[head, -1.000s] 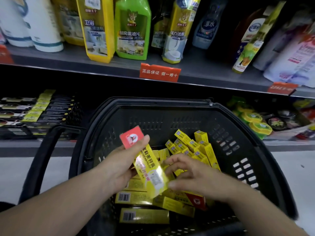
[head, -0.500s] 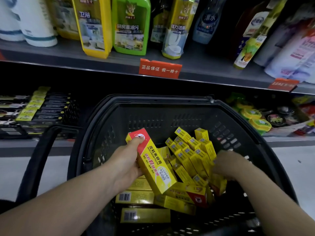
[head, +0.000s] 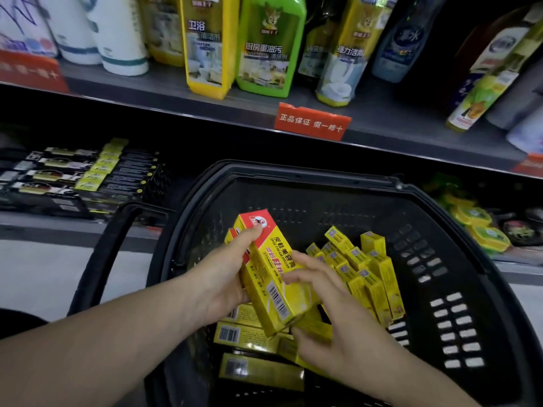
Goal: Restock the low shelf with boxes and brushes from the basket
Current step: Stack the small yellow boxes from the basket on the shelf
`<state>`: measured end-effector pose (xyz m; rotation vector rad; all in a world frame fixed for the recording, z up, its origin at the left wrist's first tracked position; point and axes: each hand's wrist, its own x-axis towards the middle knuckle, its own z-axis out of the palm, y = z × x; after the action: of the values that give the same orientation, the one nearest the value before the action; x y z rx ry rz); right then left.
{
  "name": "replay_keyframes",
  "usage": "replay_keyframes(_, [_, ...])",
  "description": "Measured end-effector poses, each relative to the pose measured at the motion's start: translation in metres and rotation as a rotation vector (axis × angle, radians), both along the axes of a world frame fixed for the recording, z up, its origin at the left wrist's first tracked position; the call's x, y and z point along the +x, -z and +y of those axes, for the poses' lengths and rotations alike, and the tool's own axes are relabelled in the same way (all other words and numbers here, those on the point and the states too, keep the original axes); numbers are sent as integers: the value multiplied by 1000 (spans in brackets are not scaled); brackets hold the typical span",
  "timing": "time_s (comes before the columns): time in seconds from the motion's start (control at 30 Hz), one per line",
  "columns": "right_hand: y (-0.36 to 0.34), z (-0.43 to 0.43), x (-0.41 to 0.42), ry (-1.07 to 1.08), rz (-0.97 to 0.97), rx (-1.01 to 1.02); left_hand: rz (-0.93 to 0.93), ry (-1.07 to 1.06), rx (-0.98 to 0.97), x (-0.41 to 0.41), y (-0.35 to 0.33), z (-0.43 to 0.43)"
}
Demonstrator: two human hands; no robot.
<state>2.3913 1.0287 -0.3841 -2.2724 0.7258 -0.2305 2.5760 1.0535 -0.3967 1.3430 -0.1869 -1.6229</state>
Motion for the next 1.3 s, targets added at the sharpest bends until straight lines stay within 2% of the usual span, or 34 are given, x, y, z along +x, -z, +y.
replay_keyframes(0.13, [6, -1, 8, 267, -131, 252, -21, -33, -21, -4, -1, 1])
replay_keyframes(0.2, [11, -2, 11, 340, -115, 309, -19, -47, -35, -7, -2, -1])
replay_keyframes(0.3, [10, -8, 11, 278, -82, 426, -59, -36, -54, -8, -1, -2])
replay_keyframes(0.37, [1, -23, 2, 197, -40, 422, -112, -26, -58, -7, -1, -2])
replay_keyframes(0.43, [-1, -48, -19, 247, 126, 290, -139, -19, -67, -7, -1, -2])
replay_keyframes(0.5, [6, -71, -47, 256, 542, 139, -153, -4, -81, -7, -2, -2])
replay_keyframes(0.57, [25, -80, -68, 139, 961, 111, -181, 4, -92, -9, -1, -3])
replay_keyframes(0.6, [36, -78, -72, 99, 1070, 150, -191, 11, -94, -10, 0, -3])
replay_keyframes(0.67, [60, -70, -73, 61, 1128, 143, -198, 35, -100, -11, 1, -2])
replay_keyframes(0.77, [73, -69, -66, 50, 1069, -44, -205, 37, -111, -10, -3, -4])
replay_keyframes(0.87, [51, -78, -66, 196, 901, -8, -210, 31, -103, -6, -5, -7])
replay_keyframes(0.93, [24, -81, -67, 387, 619, 137, -208, 32, -90, 0, -6, -7])
replay_keyframes(1.0, [-4, -73, -61, 547, 200, 343, -193, 33, -88, 7, -8, -6])
replay_keyframes(1.07, [-27, -59, -47, 611, -148, 498, -175, 20, -114, 12, -14, -5])
replay_keyframes(1.1, [-35, -49, -36, 582, -224, 536, -165, 8, -136, 15, -18, -4])
replay_keyframes(1.2, [-52, -20, 6, 416, -222, 531, -146, -28, -202, 24, -29, 1])
replay_keyframes(1.3, [-61, -8, 45, 371, -208, 497, -153, -57, -240, 39, -39, 11])
